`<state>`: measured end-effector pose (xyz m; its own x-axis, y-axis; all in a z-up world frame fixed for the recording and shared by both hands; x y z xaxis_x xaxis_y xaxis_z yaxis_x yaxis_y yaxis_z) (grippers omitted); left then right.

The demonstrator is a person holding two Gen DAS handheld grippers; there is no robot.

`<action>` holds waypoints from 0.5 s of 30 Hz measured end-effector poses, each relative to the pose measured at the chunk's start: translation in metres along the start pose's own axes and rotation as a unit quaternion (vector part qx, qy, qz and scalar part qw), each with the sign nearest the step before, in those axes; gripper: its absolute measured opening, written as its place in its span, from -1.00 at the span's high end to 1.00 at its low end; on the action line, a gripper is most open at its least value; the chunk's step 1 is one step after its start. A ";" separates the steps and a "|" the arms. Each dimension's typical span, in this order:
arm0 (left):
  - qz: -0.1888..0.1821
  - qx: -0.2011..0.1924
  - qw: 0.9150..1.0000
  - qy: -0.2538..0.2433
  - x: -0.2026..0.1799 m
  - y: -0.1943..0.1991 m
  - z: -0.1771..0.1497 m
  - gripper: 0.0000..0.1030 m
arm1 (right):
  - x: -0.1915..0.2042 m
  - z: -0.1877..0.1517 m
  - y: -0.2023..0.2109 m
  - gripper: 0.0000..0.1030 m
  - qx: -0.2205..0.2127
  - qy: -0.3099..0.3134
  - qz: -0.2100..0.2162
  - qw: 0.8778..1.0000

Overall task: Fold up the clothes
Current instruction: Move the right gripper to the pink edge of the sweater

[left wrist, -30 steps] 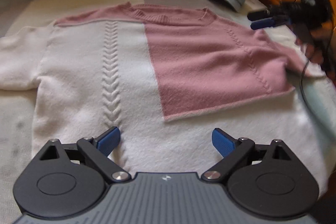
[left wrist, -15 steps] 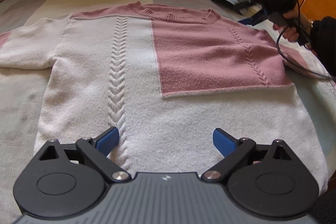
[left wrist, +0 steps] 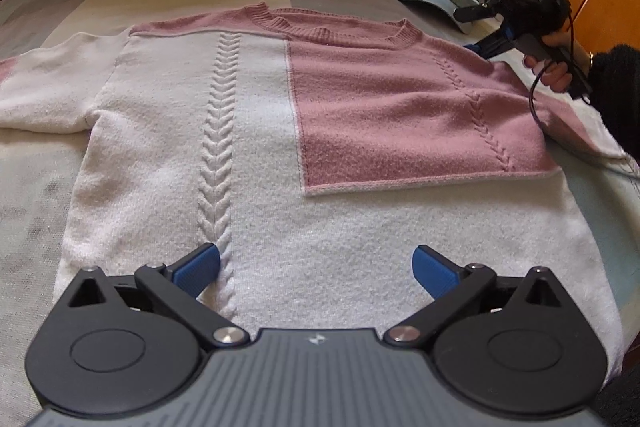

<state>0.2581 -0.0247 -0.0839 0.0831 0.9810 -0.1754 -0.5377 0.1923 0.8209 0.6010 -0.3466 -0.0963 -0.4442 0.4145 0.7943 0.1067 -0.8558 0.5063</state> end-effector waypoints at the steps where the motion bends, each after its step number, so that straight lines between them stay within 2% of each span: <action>1: 0.000 -0.001 1.000 0.000 0.000 0.000 0.000 -0.97 | -0.001 0.000 -0.001 -0.77 -0.006 0.000 0.000 1.000; 2: 0.000 -0.001 1.000 -0.001 0.000 -0.001 0.001 -0.97 | -0.001 0.002 -0.003 -0.71 -0.013 0.006 -0.006 1.000; 5: 0.003 0.001 1.000 -0.006 -0.002 -0.001 0.001 -0.97 | 0.000 0.008 -0.011 -0.20 -0.028 0.019 -0.035 0.999; 6: 0.004 0.003 1.000 -0.009 -0.002 -0.001 0.001 -0.97 | -0.001 0.010 -0.013 0.13 -0.032 0.020 -0.049 0.998; 7: 0.005 0.003 1.000 -0.009 -0.002 -0.001 0.001 -0.97 | -0.001 0.010 -0.013 0.64 -0.035 0.023 -0.071 0.997; 8: 0.005 0.004 1.000 -0.010 -0.002 -0.001 0.001 -0.97 | 0.000 0.009 -0.014 0.75 -0.037 0.029 -0.096 0.994; 12: 0.004 0.008 1.000 -0.001 -0.002 -0.001 0.004 -0.97 | 0.022 0.006 -0.017 0.75 -0.051 0.079 -0.157 0.983; 15: 0.007 0.012 1.000 0.002 -0.002 -0.002 0.006 -0.97 | 0.031 0.021 -0.013 0.75 -0.070 0.096 -0.185 0.975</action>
<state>0.2640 -0.0271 -0.0819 0.0728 0.9834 -0.1660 -0.5179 0.1795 0.8364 0.6045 -0.3165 -0.0715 -0.5893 0.6490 0.4812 -0.2099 -0.6981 0.6845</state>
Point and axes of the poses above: each gripper's, at about its wrist camera, not at the fingertips, and y roughly against the way its jaws point, x to its left, z to its top, the point moved 1 cm from there along -y, roughly the way its jaws point, and after that the axes turned 2 degrees about x, right-handed, at the moved point
